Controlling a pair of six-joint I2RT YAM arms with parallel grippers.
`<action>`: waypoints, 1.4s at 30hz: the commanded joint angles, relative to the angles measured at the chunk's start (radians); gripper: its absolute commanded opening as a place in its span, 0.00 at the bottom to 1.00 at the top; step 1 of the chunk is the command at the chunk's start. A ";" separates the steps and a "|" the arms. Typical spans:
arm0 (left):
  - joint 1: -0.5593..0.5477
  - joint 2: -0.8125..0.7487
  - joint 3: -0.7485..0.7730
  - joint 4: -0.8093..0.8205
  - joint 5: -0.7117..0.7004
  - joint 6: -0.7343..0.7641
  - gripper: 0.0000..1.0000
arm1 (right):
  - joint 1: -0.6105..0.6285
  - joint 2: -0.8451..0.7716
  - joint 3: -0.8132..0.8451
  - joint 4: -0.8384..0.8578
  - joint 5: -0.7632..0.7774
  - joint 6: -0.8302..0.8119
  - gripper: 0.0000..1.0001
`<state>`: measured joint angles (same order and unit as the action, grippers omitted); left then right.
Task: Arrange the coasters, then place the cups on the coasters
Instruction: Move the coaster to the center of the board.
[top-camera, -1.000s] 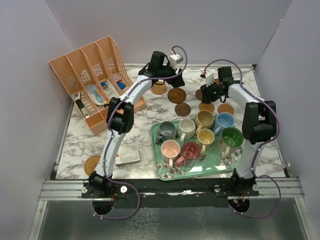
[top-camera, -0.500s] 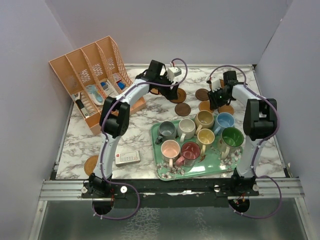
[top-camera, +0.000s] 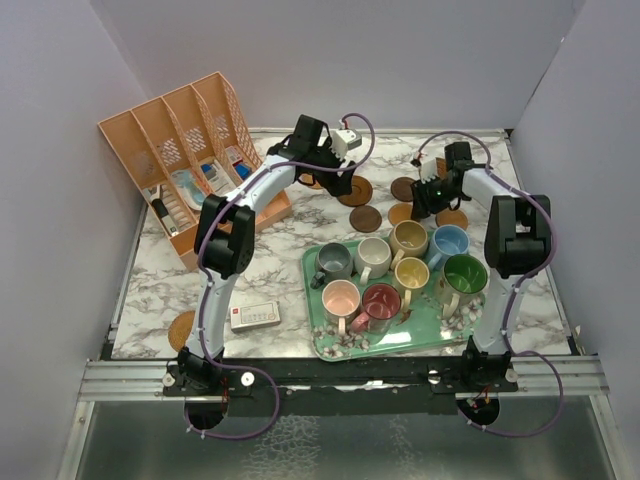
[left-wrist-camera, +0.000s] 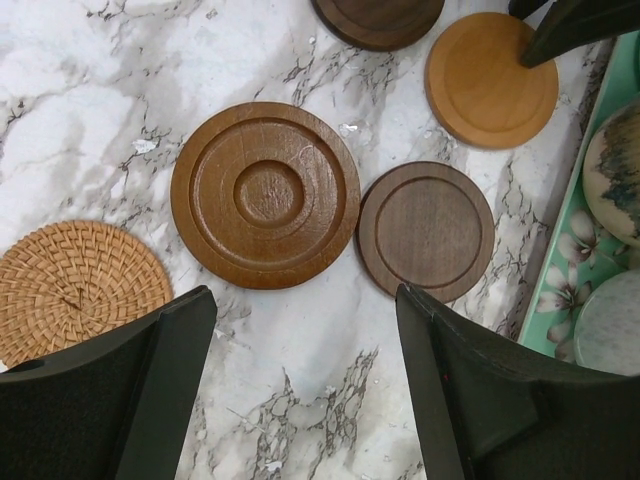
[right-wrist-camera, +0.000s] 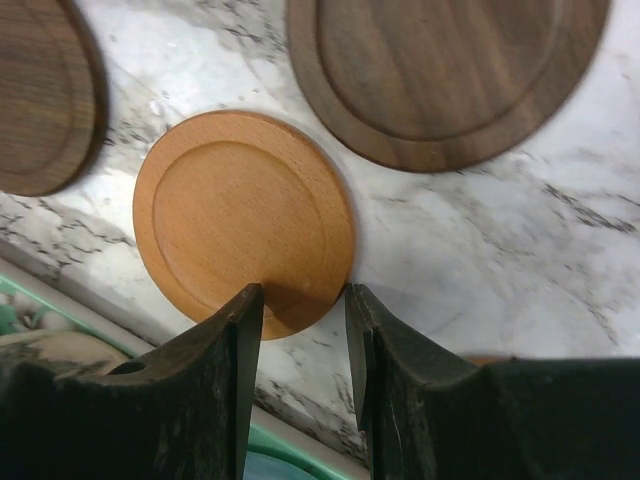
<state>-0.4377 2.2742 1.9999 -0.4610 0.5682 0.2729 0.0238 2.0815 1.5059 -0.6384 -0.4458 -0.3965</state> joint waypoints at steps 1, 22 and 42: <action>0.008 -0.043 -0.009 -0.014 -0.038 0.013 0.76 | 0.035 0.034 -0.020 -0.010 -0.121 0.046 0.39; 0.065 -0.152 -0.151 0.062 -0.131 -0.025 0.77 | 0.202 0.045 0.097 0.111 -0.199 0.108 0.41; 0.075 -0.185 -0.187 0.112 -0.120 -0.064 0.77 | 0.116 0.134 0.309 0.181 0.114 0.174 0.44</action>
<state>-0.3611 2.1448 1.8191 -0.3809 0.4435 0.2295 0.1520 2.1509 1.7454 -0.5030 -0.4137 -0.2531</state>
